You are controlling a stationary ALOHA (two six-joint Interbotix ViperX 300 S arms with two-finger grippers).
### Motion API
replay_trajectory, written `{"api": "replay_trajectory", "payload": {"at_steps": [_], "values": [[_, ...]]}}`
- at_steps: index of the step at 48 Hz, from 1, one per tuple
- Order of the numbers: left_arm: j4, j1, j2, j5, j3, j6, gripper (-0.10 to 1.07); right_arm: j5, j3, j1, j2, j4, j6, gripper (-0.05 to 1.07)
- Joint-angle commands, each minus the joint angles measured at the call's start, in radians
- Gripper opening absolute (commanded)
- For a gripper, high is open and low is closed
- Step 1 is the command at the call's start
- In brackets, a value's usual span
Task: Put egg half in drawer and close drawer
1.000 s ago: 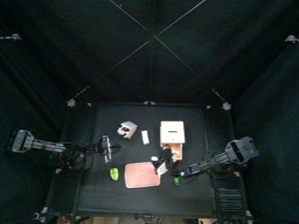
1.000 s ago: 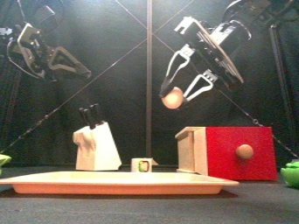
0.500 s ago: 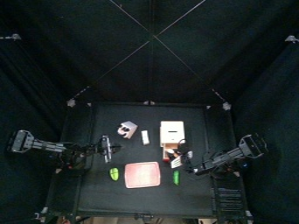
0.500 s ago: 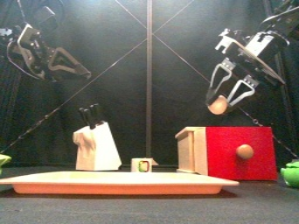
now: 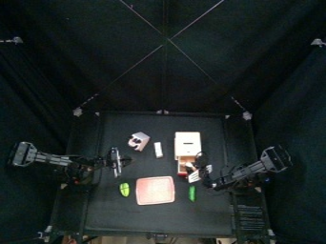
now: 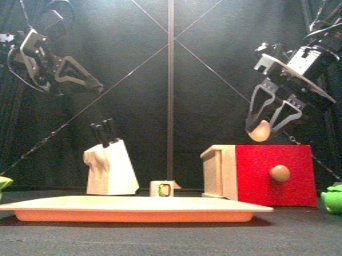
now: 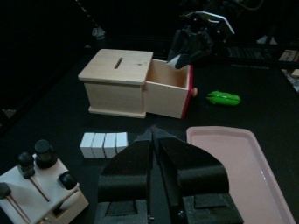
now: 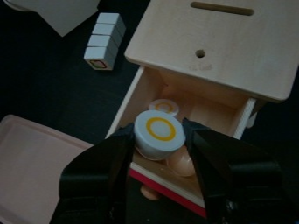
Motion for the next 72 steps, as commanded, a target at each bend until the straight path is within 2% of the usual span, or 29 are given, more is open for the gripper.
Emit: {"api": "replay_trajectory", "payload": {"at_steps": [1, 17, 32, 44, 72], "values": [[-0.005, -0.002, 0.000, -0.003, -0.009, -0.002, 0.48, -0.002, -0.005, -0.002, -0.023, 0.005, -0.002, 0.65], [-0.014, -0.002, 0.000, -0.003, -0.008, -0.002, 0.48, -0.020, 0.006, -0.002, -0.025, 0.005, -0.003, 0.78], [-0.014, -0.003, 0.000, -0.003, -0.008, 0.000, 0.48, -0.021, 0.008, -0.003, -0.025, 0.005, -0.005, 0.83], [-0.012, -0.002, 0.000, -0.003, -0.008, -0.002, 0.48, -0.021, 0.006, -0.003, -0.025, 0.003, -0.005, 0.93], [-0.011, 0.000, 0.000, -0.003, -0.008, 0.002, 0.49, -0.021, 0.005, -0.003, -0.026, 0.034, -0.020, 0.93]]}}
